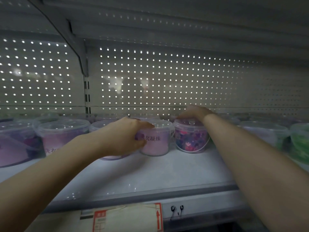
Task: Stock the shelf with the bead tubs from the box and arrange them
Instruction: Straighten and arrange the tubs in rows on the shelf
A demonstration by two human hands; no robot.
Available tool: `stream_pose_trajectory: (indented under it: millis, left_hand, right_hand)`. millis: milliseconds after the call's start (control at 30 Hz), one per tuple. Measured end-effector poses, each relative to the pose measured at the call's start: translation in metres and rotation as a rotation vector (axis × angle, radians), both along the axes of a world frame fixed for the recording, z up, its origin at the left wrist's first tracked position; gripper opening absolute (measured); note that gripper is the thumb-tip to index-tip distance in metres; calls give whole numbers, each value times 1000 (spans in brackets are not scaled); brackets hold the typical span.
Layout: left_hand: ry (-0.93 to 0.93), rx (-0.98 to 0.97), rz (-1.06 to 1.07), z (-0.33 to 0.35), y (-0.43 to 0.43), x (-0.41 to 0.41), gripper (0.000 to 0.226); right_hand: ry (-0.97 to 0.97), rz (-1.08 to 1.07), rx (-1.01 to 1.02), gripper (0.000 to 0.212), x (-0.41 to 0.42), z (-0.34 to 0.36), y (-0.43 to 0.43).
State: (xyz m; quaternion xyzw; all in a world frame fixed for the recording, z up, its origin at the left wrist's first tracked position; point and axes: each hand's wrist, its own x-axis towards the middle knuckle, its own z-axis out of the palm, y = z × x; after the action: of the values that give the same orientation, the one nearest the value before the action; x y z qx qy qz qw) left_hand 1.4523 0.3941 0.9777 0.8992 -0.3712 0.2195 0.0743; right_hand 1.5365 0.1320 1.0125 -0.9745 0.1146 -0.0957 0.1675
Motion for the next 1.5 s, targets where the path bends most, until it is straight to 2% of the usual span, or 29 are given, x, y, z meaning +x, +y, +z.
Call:
stream_pose_trajectory:
  millis: [33, 133, 233, 300, 433, 500, 600, 733, 1000, 1300, 1400, 1500]
  left_hand:
    - [-3, -2, -3, 0, 0, 1, 43]
    - [-19, -8, -10, -1, 0, 2, 43]
    - [-28, -12, -7, 0, -1, 5, 45]
    - [-33, -10, -2, -1, -2, 6, 47]
    - [-29, -14, 12, -2, 0, 8, 47]
    - [-32, -4, 19, -3, -1, 7, 47]
    - [-40, 18, 32, -4, -2, 2, 46]
    - [-37, 40, 71, -8, -2, -5, 51]
    - [-82, 100, 133, -3, -21, -23, 54]
    - [-46, 102, 40, -3, -40, -35, 53]
    - [-47, 100, 13, -3, -39, -37, 50]
    - [-55, 100, -11, -2, -35, -38, 49]
  right_hand:
    - [-20, -2, 18, 27, 1, 0, -2]
    - [-68, 35, 54, 32, 4, -1, -6]
    - [-90, 123, 77, 52, 5, -4, -4]
    - [-83, 150, 51, 59, 3, -3, 1]
    - [-23, 159, -58, 54, -5, 0, 6]
    - [-52, 155, -94, 37, -12, 4, 12]
    - [-122, 205, -60, 23, -28, 14, 19]
    - [-175, 218, -84, 30, -61, 21, 23]
    - [-309, 181, -83, 32, -145, 15, -14]
    - [-239, 4, -112, 54, -214, 0, -65]
    - [-202, -79, -184, 64, -222, -14, -68]
    - [-203, -128, -181, 64, -221, -25, -70]
